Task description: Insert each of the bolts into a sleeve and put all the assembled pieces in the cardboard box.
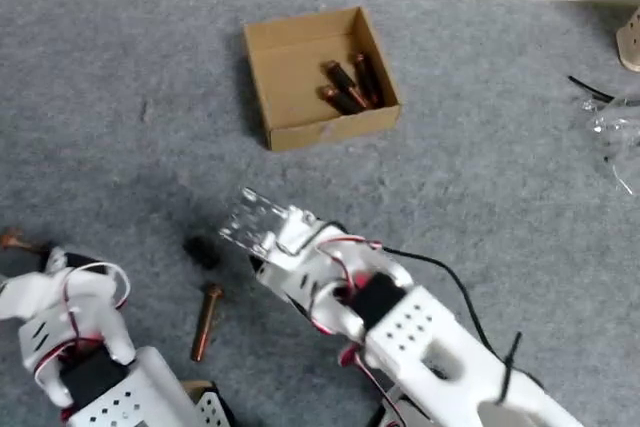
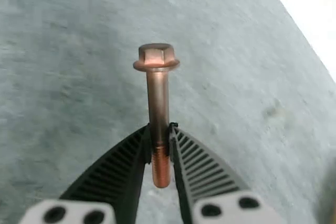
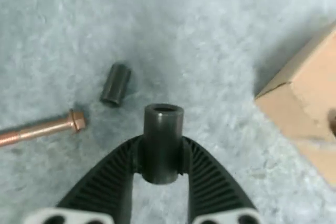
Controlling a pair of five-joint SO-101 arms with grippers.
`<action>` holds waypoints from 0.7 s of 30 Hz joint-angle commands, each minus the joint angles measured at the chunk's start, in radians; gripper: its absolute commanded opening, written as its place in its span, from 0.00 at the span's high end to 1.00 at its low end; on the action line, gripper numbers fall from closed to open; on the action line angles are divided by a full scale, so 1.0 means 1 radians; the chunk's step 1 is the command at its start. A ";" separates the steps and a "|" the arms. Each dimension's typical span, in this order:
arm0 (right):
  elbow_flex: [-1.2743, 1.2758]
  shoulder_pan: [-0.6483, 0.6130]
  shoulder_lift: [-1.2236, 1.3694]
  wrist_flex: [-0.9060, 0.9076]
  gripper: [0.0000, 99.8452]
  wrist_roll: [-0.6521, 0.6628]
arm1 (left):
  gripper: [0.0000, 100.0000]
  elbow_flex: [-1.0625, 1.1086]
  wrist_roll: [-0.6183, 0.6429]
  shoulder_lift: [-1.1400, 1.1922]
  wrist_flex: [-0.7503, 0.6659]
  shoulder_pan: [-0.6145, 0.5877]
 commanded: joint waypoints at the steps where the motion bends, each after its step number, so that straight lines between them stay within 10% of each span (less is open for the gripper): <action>1: 0.067 0.013 -0.148 -0.102 1.00 -0.017 | 0.99 -0.058 0.000 -0.002 -0.054 0.153; 21: 0.374 0.013 -0.696 -0.191 1.00 -0.121 | 0.99 -0.340 0.003 -0.002 -0.334 0.734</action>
